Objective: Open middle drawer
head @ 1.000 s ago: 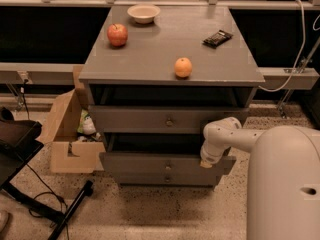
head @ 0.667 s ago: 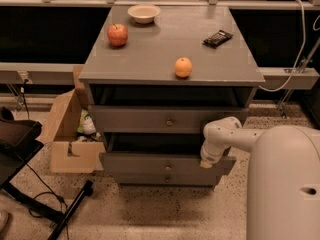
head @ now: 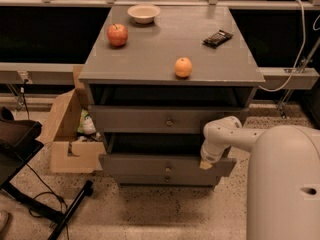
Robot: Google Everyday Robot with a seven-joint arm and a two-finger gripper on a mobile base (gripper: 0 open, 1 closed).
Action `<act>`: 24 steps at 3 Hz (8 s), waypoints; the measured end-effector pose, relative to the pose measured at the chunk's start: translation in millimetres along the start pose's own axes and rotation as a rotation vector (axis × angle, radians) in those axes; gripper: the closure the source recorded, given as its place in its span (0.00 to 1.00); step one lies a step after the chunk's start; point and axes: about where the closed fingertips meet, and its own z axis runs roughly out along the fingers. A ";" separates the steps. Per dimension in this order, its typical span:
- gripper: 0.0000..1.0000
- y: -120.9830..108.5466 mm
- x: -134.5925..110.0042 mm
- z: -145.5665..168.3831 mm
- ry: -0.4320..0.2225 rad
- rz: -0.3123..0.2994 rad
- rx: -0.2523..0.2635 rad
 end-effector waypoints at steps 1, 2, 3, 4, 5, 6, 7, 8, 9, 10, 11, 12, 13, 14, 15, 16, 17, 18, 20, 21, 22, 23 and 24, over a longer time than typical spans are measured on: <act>0.04 0.0 0.0 0.0 0.000 0.000 0.000; 0.00 0.9 0.2 1.1 0.001 0.000 -0.002; 0.02 6.2 1.0 2.7 0.005 -0.002 -0.012; 0.24 49.2 6.2 3.1 0.040 0.005 -0.065; 0.56 116.5 2.8 6.1 0.083 -0.005 -0.180; 0.79 116.3 2.3 2.5 0.083 -0.005 -0.180; 1.00 116.0 1.8 -0.8 0.083 -0.005 -0.180; 0.85 116.1 1.8 -1.3 0.084 -0.005 -0.181; 0.54 117.1 2.3 -0.3 0.085 -0.005 -0.183; 0.31 117.1 2.3 -0.3 0.085 -0.005 -0.183; 0.08 118.6 3.0 1.1 0.086 -0.005 -0.186; 0.00 119.5 3.4 2.0 0.087 -0.005 -0.189; 0.02 131.5 8.0 10.3 0.078 -0.011 -0.206; 0.24 152.3 14.3 19.7 0.083 -0.022 -0.233; 0.48 151.9 13.4 13.5 0.083 -0.022 -0.233; 0.72 151.5 13.1 10.9 0.083 -0.022 -0.233; 1.00 152.3 13.1 10.4 0.086 -0.024 -0.233; 1.00 160.8 14.0 7.0 0.099 -0.036 -0.236; 0.59 158.4 13.6 7.2 0.099 -0.036 -0.236; 0.35 158.4 13.6 7.3 0.099 -0.036 -0.236; 0.12 157.1 13.4 7.4 0.099 -0.036 -0.236; 0.00 156.9 13.2 6.4 0.099 -0.036 -0.236; 0.00 156.8 13.0 4.5 0.099 -0.036 -0.236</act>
Offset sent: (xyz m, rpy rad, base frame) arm 0.0000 0.0000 0.0000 0.0000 0.0000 0.0000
